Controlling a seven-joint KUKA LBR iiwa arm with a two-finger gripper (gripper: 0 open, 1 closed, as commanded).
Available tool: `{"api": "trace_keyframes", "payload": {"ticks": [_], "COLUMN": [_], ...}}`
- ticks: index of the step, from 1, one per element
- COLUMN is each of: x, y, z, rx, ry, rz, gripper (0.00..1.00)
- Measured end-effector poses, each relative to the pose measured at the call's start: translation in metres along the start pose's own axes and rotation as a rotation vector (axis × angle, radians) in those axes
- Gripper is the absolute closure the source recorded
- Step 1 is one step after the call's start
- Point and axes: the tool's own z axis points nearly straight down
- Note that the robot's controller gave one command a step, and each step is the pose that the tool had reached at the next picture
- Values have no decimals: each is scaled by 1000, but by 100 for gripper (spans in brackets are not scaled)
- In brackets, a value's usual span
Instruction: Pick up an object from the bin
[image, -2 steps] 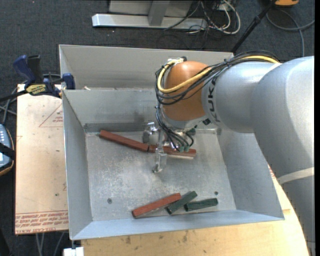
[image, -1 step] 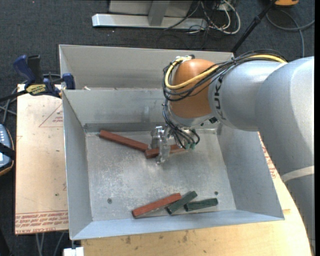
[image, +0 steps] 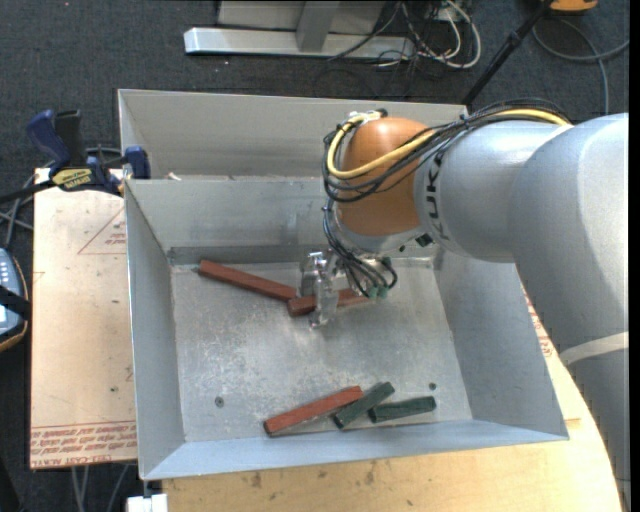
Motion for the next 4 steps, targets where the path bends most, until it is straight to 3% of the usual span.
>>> {"api": "trace_keyframes", "payload": {"ticks": [2,4], "x": [3,0], "y": [1,1], "z": [-15,-57], "rx": [-1,-1], "ry": [10,3], "rz": [1,1], "gripper": [100,100]}}
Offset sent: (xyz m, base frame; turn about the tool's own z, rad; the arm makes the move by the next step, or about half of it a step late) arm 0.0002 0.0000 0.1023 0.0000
